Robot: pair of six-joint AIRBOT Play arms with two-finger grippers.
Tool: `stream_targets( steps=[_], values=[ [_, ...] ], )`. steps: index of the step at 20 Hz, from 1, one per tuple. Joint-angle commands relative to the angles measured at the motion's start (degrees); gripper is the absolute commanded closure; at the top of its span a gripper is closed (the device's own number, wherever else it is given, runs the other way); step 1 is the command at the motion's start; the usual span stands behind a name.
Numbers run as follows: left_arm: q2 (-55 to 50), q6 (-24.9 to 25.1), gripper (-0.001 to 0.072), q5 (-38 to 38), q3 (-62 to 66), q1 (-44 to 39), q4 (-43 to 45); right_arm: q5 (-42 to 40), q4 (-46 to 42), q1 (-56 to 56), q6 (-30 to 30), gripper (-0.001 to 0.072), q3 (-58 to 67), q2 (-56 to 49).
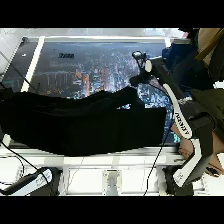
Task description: Fold the clothes and pants, and hang the long-sleeved shirts on hangers.
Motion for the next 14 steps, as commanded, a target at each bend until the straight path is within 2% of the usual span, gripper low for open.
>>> stream_targets(
  steps=[1, 4, 6, 11, 14],
  values=[
    [0.0, 0.0, 0.0696, -0.2, 0.0, 0.0, -0.1, 17.9, 1.7, -2.4, -1.1, 0.0276, -1.9, 0.7],
    [0.0, 0.0, 0.0696, -0.2, 0.0, 0.0, 0.0, 9.8, 9.1, 0.0, -0.6, 0.0276, -11.5, 2.3],
    [0.0, 0.0, 0.0696, -0.2, 0.0, 0.0, 0.0, 4.1, 7.4, 3.3, -0.2, 0.0276, -13.7, 2.3],
    [0.0, 0.0, 0.0696, -0.2, 0.0, 0.0, -0.1, 3.6, -0.1, 10.1, 1.1, 0.0275, -13.6, 2.3],
    [0.0, 0.0, 0.0696, -0.2, 0.0, 0.0, -0.1, 3.0, -1.6, 11.0, 2.4, 0.0276, -13.6, 2.0]
  ],
)
